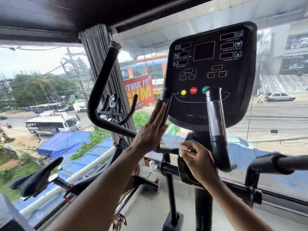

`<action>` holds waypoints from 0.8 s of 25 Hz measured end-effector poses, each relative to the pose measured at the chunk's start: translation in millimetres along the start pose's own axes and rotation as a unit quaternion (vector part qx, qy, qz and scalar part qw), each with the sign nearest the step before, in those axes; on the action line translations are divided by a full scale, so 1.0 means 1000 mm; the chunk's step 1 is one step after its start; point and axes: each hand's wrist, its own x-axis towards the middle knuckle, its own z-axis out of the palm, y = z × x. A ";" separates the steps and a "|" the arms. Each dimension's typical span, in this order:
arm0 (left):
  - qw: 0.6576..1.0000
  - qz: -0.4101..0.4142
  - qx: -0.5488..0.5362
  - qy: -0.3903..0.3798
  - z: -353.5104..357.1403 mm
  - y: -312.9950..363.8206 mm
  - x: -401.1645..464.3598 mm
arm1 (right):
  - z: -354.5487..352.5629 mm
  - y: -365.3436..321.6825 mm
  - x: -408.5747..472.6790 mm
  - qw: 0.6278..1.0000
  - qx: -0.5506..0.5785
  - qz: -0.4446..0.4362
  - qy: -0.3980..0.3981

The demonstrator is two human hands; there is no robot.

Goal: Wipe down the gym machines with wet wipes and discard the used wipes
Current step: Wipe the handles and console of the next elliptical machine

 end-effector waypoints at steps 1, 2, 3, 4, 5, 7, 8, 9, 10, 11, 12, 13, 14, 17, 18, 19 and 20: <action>1.000 0.001 0.002 -0.012 -0.005 0.001 0.000 | 0.000 -0.004 0.002 1.000 0.026 -0.007 0.001; 1.000 0.011 0.010 -0.023 -0.011 -0.001 0.000 | 0.001 -0.007 0.003 0.999 0.036 -0.023 0.009; 0.999 0.029 0.030 -0.031 -0.018 -0.007 0.001 | 0.002 -0.010 0.005 0.998 0.037 -0.043 0.016; 0.997 0.044 0.062 -0.028 -0.029 -0.013 0.001 | 0.003 -0.013 0.006 0.997 0.037 -0.061 0.021; 0.993 0.060 0.106 -0.009 -0.042 -0.022 0.002 | 0.005 -0.017 0.008 0.996 0.044 -0.074 0.023; 0.974 0.075 0.206 0.055 -0.071 -0.043 0.006 | 0.009 -0.027 0.015 0.993 0.058 -0.096 0.031; 0.964 0.061 0.243 0.092 -0.087 -0.054 0.009 | 0.012 -0.035 0.019 0.992 0.061 -0.109 0.035; 0.954 0.039 0.269 0.123 -0.101 -0.064 0.013 | 0.016 -0.042 0.026 0.989 0.058 -0.128 0.043; 0.948 0.017 0.285 0.143 -0.113 -0.072 0.017 | 0.017 -0.049 0.032 0.986 0.045 -0.149 0.057; 0.943 0.002 0.297 0.151 -0.122 -0.082 0.021 | 0.018 -0.056 0.039 0.982 0.021 -0.172 0.079; 0.939 -0.005 0.309 0.149 -0.131 -0.094 0.024 | 0.019 -0.062 0.048 0.976 -0.007 -0.192 0.103; 0.939 -0.013 0.314 0.140 -0.137 -0.107 0.027 | 0.020 -0.065 0.058 0.970 -0.028 -0.205 0.127; 0.941 -0.022 0.310 0.132 -0.141 -0.119 0.028 | 0.022 -0.066 0.067 0.967 -0.034 -0.208 0.143; 0.945 -0.017 0.300 0.131 -0.137 -0.149 0.027 | 0.030 -0.063 0.088 0.965 -0.003 -0.205 0.161; 0.940 -0.008 0.311 0.141 -0.133 -0.155 0.027 | 0.030 -0.062 0.092 0.964 0.003 -0.207 0.166; 0.936 -0.004 0.317 0.152 -0.131 -0.158 0.026 | 0.029 -0.059 0.094 0.963 0.006 -0.209 0.172; 0.935 -0.006 0.314 0.163 -0.129 -0.159 0.026 | 0.028 -0.059 0.097 0.960 0.007 -0.211 0.183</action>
